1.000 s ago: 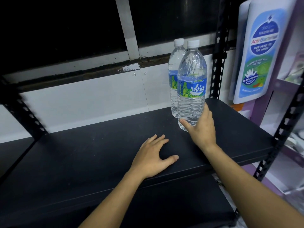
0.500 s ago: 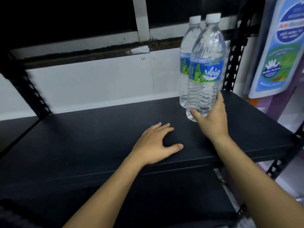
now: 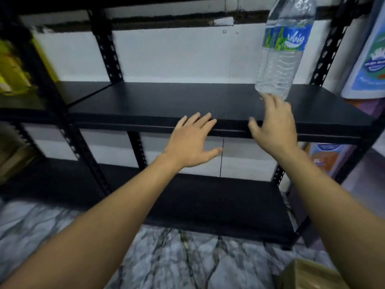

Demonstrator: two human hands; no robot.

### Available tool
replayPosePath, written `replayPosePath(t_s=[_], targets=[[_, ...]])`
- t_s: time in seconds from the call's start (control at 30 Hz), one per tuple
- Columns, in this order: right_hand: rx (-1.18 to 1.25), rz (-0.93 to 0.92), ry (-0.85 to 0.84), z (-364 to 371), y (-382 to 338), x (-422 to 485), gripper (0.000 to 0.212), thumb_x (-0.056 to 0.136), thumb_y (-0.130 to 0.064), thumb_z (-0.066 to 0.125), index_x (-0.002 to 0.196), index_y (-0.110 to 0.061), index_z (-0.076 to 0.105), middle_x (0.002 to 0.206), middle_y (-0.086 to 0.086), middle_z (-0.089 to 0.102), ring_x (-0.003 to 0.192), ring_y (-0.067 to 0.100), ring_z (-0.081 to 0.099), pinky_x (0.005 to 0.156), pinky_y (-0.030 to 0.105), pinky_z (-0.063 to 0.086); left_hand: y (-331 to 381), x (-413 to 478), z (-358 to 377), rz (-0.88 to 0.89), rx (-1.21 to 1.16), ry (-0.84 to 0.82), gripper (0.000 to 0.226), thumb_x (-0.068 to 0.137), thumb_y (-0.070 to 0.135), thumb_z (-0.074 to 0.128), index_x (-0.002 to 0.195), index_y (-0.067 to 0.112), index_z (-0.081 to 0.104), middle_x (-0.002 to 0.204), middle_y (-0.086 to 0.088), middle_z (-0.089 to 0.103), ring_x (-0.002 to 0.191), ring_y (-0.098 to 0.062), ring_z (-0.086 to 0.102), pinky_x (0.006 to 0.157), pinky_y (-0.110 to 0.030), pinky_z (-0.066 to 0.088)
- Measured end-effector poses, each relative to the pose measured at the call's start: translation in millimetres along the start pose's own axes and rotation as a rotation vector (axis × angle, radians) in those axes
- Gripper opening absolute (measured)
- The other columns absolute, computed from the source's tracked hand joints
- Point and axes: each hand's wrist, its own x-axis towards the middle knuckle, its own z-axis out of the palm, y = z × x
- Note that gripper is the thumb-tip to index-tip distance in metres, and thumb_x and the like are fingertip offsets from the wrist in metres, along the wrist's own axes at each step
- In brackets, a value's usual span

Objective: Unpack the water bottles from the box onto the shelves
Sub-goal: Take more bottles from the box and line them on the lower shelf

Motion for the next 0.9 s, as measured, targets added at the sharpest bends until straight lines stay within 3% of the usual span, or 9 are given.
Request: replayPosePath(t_s=[0.13,0.37,0.53,0.9], targets=[[0.002,-0.126,-0.192,7,-53,-68,0.054,0.092,-0.024,0.067,0.143,-0.01,0.053,0.145,0.011,0.05,0.132,0.037,0.046,0.11,0.05,0.041,-18,-103,1,-0.143,0.049,-0.053,0.078,0.09,0.065,0.052,0.155,0.024,0.037,0.165,0.002,0.032,0.153,-0.026,0.026,0.125,-0.046,0.017],[-0.017,-0.341,-0.52,46,-158,-175,0.057,0.097,-0.034,0.061,0.149,-0.016,0.047,0.151,0.009,0.045,0.137,0.034,0.042,0.113,0.047,0.038,-63,-288,9,-0.454,0.091,-0.29,0.079,0.089,0.066,0.053,0.152,0.021,0.04,0.153,-0.002,0.048,0.14,-0.03,0.041,0.117,-0.049,0.031],[-0.057,-0.549,-0.695,91,-227,-246,0.058,0.098,-0.037,0.059,0.15,-0.017,0.044,0.149,0.008,0.045,0.134,0.034,0.042,0.109,0.047,0.041,-93,-402,12,-0.625,0.091,-0.332,0.069,0.087,0.062,0.057,0.142,0.021,0.05,0.141,-0.002,0.058,0.13,-0.029,0.048,0.111,-0.045,0.036],[-0.17,-0.75,-1.043,183,-316,-377,0.058,0.098,-0.036,0.057,0.15,-0.018,0.039,0.148,0.009,0.041,0.135,0.033,0.041,0.108,0.045,0.042,-132,-588,67,-0.858,0.081,-0.632,0.066,0.085,0.066,0.056,0.134,0.022,0.05,0.135,-0.002,0.058,0.125,-0.03,0.051,0.102,-0.047,0.04]])
